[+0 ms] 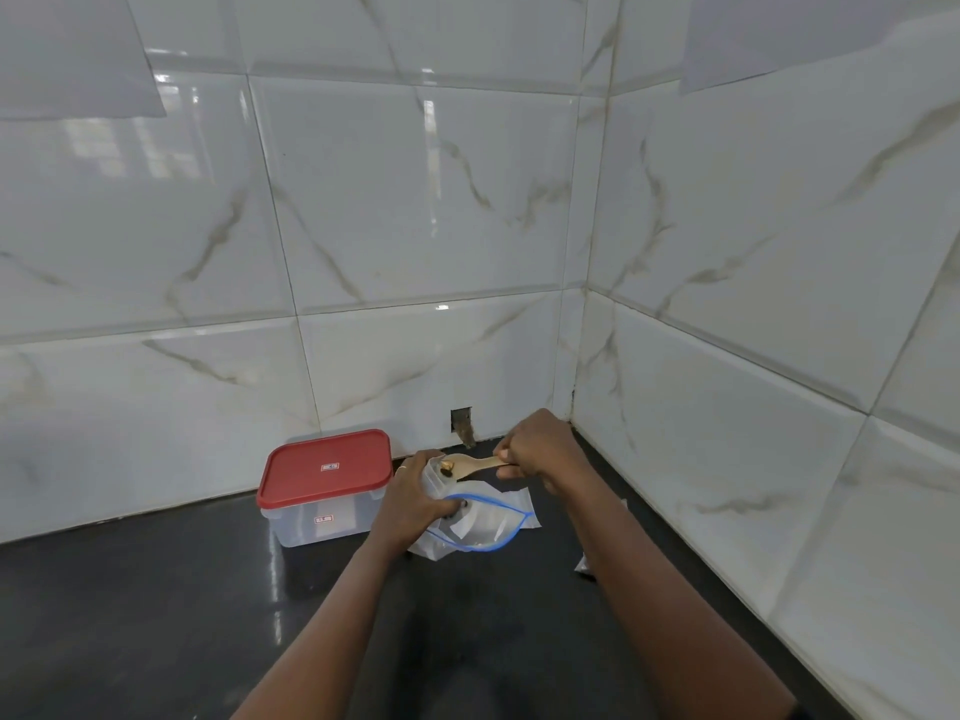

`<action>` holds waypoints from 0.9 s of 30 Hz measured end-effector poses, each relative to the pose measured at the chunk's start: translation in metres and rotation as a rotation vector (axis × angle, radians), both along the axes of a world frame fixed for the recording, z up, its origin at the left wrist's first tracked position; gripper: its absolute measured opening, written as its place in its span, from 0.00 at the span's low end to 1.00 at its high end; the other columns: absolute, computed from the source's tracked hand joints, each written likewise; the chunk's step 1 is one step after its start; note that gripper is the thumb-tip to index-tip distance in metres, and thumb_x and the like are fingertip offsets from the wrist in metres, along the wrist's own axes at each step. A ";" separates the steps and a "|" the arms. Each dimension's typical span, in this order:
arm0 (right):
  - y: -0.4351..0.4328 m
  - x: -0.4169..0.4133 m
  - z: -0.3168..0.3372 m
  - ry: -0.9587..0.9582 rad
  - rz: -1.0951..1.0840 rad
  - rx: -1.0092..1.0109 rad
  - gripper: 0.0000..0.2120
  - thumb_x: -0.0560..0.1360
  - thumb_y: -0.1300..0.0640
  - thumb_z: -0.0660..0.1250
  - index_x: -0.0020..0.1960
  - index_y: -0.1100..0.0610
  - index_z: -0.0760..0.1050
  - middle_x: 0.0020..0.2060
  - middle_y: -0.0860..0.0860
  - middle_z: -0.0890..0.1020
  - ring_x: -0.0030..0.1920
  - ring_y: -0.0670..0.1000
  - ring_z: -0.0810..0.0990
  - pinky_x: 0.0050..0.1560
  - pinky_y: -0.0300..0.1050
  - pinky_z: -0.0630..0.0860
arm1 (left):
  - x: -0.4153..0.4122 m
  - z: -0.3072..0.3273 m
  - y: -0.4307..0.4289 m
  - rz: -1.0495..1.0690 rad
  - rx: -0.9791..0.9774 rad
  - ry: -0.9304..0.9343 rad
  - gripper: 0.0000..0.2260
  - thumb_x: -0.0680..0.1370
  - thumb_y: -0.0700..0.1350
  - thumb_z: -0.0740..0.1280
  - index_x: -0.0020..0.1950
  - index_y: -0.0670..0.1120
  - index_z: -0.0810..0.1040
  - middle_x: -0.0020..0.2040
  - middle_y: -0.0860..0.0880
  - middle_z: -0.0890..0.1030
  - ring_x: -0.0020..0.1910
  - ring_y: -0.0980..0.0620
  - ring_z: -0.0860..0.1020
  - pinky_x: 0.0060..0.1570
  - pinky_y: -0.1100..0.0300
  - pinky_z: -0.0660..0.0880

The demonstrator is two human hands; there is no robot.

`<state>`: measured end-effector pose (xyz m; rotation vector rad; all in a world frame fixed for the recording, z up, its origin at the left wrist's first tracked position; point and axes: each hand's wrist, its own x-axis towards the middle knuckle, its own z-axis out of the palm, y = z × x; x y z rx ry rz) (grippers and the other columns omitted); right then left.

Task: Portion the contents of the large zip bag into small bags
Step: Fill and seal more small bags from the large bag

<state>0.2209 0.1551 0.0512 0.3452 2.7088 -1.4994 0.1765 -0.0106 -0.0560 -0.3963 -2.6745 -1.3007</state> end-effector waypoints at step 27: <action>-0.016 0.017 -0.025 0.004 0.064 0.529 0.14 0.77 0.63 0.63 0.63 0.61 0.76 0.59 0.57 0.78 0.56 0.53 0.79 0.55 0.40 0.74 | 0.001 0.009 0.013 0.090 0.122 -0.014 0.21 0.69 0.43 0.72 0.59 0.47 0.70 0.49 0.52 0.75 0.48 0.53 0.75 0.44 0.64 0.70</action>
